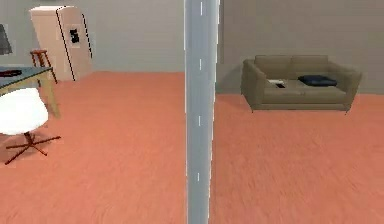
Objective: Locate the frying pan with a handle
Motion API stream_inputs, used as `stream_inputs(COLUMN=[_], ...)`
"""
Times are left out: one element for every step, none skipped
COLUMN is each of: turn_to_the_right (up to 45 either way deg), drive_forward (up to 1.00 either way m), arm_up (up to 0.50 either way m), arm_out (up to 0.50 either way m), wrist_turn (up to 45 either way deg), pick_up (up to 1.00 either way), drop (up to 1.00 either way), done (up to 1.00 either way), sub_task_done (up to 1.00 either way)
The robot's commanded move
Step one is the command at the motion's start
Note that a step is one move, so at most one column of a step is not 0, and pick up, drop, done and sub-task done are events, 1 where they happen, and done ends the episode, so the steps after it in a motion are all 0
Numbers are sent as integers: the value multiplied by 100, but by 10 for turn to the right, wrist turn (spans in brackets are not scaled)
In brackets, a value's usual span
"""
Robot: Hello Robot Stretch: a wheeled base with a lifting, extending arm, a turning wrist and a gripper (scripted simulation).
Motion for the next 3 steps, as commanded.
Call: stream_inputs(turn_to_the_right=[0, -450, -420], drive_forward=[5, 0, 0], arm_up=[0, 0, 0], arm_out=[0, 0, 0], wrist_turn=[0, 0, 0], pick_up=[0, 0, 0], drop=[0, 0, 0], done=[0, 0, 0], sub_task_done=[0, 0, 0])
